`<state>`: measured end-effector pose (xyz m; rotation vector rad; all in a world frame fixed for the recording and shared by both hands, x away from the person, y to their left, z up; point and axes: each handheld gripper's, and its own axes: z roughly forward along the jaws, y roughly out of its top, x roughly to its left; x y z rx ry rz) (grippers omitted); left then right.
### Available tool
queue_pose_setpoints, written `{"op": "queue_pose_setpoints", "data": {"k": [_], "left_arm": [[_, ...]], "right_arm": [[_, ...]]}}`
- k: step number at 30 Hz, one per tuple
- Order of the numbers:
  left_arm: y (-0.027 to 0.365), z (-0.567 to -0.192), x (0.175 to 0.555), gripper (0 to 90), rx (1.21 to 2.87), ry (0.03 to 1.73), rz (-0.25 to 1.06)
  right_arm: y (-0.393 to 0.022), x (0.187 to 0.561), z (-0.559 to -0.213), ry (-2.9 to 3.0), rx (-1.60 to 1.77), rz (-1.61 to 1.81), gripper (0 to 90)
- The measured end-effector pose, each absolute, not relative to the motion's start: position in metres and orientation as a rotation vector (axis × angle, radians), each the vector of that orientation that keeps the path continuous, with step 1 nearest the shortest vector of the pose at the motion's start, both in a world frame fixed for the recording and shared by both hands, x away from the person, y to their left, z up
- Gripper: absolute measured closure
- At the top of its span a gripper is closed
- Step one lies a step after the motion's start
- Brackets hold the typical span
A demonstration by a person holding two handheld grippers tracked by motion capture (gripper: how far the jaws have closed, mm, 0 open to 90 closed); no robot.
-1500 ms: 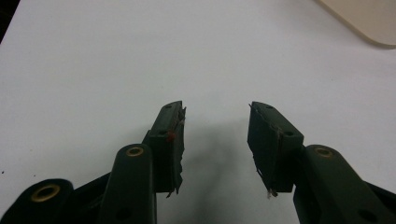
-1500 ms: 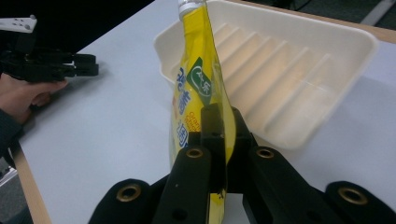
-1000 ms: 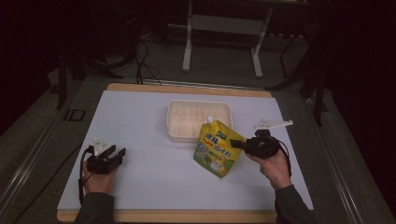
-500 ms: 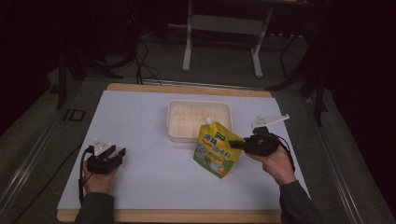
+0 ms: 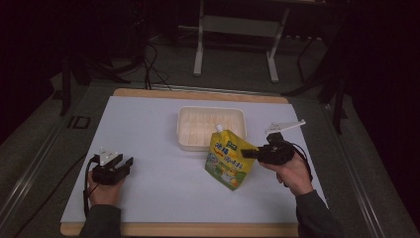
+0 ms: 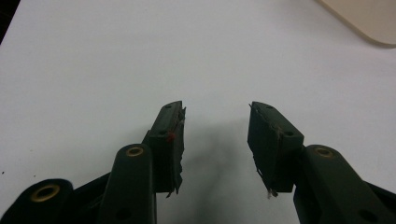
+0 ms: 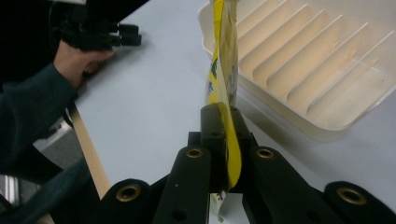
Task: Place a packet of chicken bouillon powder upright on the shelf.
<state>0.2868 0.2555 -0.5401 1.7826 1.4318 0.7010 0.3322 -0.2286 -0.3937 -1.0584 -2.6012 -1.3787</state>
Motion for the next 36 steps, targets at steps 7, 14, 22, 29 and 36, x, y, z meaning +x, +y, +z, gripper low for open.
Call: {"op": "queue_pose_setpoints", "data": {"k": [7, 14, 22, 29, 36], "left_arm": [[0.256, -0.54, 0.287, 55.0, 1.784, 1.432, 0.701], [0.256, -0.54, 0.287, 55.0, 1.784, 1.432, 0.701], [0.256, -0.54, 0.287, 55.0, 1.783, 1.433, 0.702], [0.255, -0.54, 0.286, 55.0, 1.782, 1.432, 0.703], [0.256, -0.54, 0.286, 54.8, 1.782, 1.432, 0.702]], "right_arm": [[-0.233, 0.334, -0.401, -2.449, -1.056, -1.471, 90.0], [-0.237, 0.333, -0.404, -2.339, -1.059, -1.572, 90.0], [-0.246, 0.33, -0.401, -2.289, -1.067, -1.665, 90.0], [-0.249, 0.324, -0.394, -2.292, -1.058, -1.72, 90.0], [-0.25, 0.321, -0.388, -2.304, -1.071, -1.765, 90.0]]}}
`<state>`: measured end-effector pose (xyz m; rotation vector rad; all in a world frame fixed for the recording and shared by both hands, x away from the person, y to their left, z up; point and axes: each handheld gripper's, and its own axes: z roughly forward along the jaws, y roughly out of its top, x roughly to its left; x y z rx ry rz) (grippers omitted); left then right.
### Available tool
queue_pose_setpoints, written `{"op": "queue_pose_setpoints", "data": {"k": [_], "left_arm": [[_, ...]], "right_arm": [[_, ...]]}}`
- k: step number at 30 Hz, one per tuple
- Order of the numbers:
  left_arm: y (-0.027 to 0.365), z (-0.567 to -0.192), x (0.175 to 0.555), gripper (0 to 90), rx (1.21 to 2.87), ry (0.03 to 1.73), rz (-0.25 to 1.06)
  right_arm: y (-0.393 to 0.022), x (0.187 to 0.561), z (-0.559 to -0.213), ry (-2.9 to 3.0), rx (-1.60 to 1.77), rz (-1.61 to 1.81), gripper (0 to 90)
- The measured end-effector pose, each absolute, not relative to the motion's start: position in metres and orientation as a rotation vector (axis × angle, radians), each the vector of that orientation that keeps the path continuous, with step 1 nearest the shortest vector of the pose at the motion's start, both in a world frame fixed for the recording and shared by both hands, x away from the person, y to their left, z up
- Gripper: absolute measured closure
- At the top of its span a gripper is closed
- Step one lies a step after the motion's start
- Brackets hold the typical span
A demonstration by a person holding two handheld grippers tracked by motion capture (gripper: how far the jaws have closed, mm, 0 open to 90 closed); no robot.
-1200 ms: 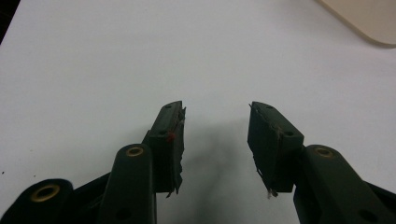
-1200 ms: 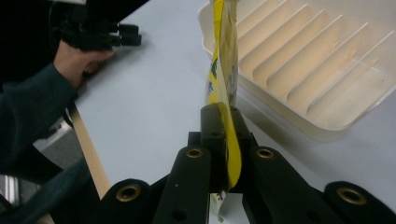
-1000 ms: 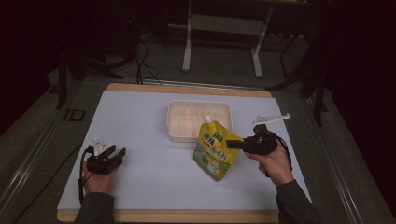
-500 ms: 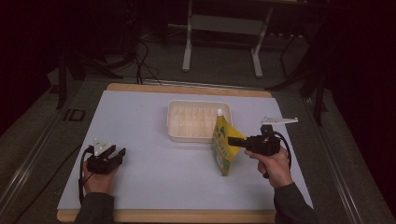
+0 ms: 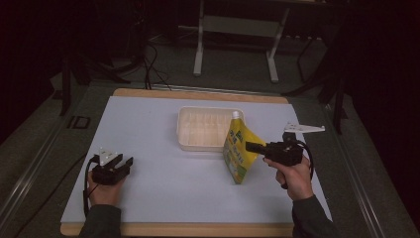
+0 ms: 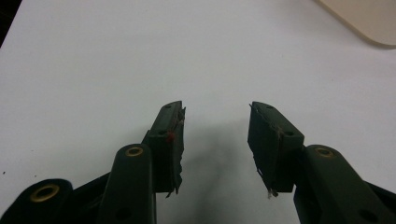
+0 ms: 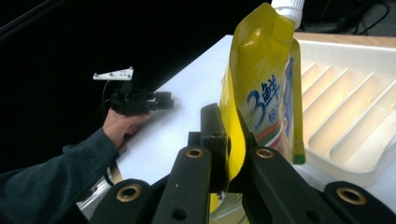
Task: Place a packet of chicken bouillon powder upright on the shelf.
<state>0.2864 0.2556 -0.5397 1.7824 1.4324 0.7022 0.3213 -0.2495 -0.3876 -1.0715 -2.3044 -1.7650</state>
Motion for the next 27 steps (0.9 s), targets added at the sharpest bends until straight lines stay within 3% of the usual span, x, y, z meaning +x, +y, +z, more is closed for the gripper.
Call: {"op": "queue_pose_setpoints", "data": {"k": [27], "left_arm": [[0.256, -0.54, 0.286, 54.8, 1.786, 1.431, 0.703]], "right_arm": [[-0.268, 0.315, -0.373, -2.274, -1.158, -1.925, 90.0]]}}
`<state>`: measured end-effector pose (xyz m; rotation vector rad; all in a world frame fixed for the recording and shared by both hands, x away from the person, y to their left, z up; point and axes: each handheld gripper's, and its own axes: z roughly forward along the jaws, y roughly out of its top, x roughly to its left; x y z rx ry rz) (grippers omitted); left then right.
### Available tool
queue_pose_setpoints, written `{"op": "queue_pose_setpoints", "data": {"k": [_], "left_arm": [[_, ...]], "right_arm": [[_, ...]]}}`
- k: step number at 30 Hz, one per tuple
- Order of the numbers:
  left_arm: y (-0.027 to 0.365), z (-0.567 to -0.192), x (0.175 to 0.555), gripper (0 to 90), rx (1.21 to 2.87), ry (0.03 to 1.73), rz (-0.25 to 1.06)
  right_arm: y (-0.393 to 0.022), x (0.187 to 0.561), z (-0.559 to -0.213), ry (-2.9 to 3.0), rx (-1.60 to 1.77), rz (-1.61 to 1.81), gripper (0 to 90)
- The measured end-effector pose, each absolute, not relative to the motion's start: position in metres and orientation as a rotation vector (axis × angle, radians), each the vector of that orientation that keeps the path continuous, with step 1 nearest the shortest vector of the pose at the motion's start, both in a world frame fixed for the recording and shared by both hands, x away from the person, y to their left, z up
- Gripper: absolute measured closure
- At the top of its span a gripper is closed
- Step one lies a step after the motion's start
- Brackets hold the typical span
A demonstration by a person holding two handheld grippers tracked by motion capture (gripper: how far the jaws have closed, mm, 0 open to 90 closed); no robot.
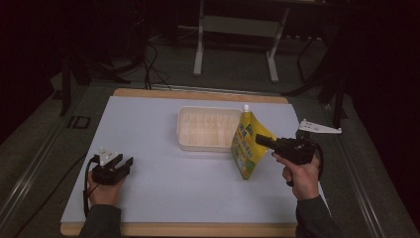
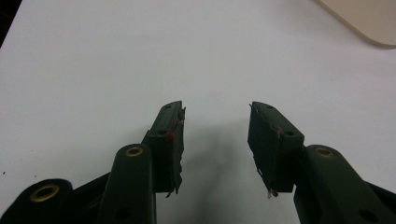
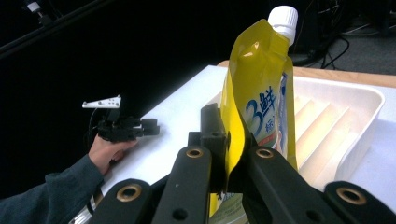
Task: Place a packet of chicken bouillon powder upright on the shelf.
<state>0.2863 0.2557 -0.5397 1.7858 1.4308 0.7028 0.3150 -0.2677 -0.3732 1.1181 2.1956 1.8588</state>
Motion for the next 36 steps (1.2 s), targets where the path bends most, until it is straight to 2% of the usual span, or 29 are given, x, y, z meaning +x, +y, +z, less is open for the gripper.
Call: {"op": "queue_pose_setpoints", "data": {"k": [36], "left_arm": [[0.256, -0.54, 0.286, 54.7, 1.784, 1.431, 0.704]], "right_arm": [[-0.268, 0.33, -0.377, 2.078, 1.131, 1.813, 90.0]]}}
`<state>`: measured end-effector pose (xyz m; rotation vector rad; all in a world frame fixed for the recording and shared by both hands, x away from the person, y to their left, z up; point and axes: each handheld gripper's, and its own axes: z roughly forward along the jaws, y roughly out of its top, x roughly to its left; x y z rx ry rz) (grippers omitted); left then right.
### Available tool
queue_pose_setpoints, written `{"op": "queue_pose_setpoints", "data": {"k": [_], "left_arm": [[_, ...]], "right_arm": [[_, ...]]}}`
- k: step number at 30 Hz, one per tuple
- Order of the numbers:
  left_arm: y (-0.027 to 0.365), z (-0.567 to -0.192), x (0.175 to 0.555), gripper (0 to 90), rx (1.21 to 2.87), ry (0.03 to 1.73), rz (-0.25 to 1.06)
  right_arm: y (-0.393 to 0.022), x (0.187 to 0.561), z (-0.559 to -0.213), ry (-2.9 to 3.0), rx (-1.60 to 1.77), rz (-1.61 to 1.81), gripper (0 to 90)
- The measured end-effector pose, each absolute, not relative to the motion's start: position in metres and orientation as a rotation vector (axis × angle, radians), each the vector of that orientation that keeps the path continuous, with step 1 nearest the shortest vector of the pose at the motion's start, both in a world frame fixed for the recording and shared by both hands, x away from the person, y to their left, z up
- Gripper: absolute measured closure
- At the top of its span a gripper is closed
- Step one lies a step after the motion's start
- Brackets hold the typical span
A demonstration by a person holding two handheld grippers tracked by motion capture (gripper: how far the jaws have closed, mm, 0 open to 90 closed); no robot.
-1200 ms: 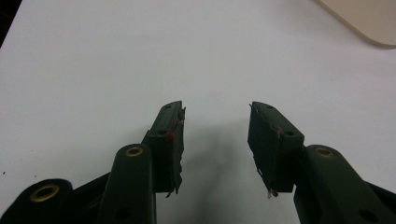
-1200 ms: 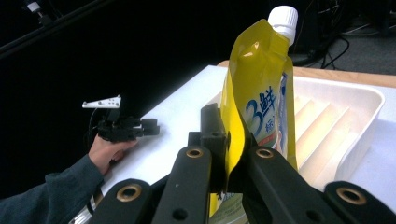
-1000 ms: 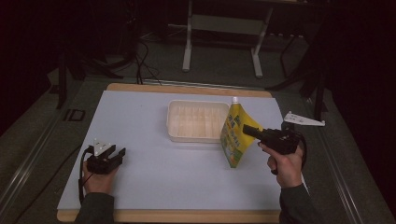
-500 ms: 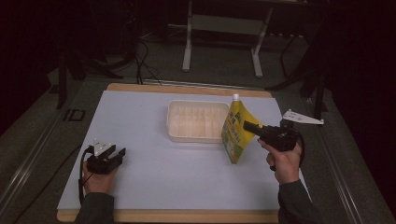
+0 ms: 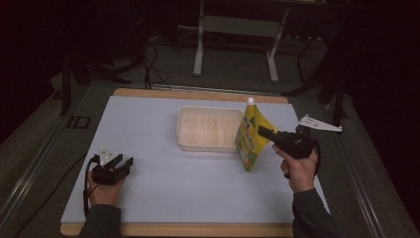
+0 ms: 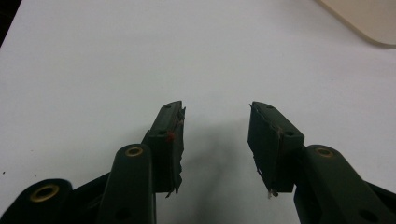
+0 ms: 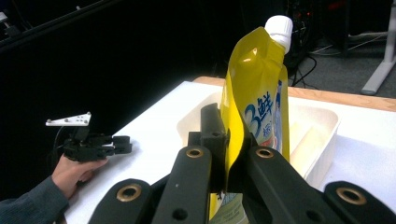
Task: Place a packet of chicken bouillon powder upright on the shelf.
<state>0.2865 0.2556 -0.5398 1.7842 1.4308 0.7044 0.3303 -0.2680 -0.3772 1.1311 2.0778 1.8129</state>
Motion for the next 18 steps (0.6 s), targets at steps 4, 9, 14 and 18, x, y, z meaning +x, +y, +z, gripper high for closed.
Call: {"op": "queue_pose_setpoints", "data": {"k": [4, 9, 14, 18], "left_arm": [[0.256, -0.54, 0.286, 54.7, 1.783, 1.431, 0.704], [0.256, -0.54, 0.286, 54.7, 1.783, 1.431, 0.704], [0.256, -0.54, 0.286, 54.7, 1.783, 1.431, 0.704], [0.256, -0.54, 0.286, 54.7, 1.783, 1.431, 0.704]], "right_arm": [[-0.267, 0.331, -0.378, 2.069, 1.129, 1.812, 90.0], [-0.266, 0.335, -0.379, 2.059, 1.131, 1.809, 90.0], [-0.265, 0.338, -0.379, 2.057, 1.132, 1.802, 90.0], [-0.263, 0.341, -0.378, 2.052, 1.126, 1.799, 90.0]]}}
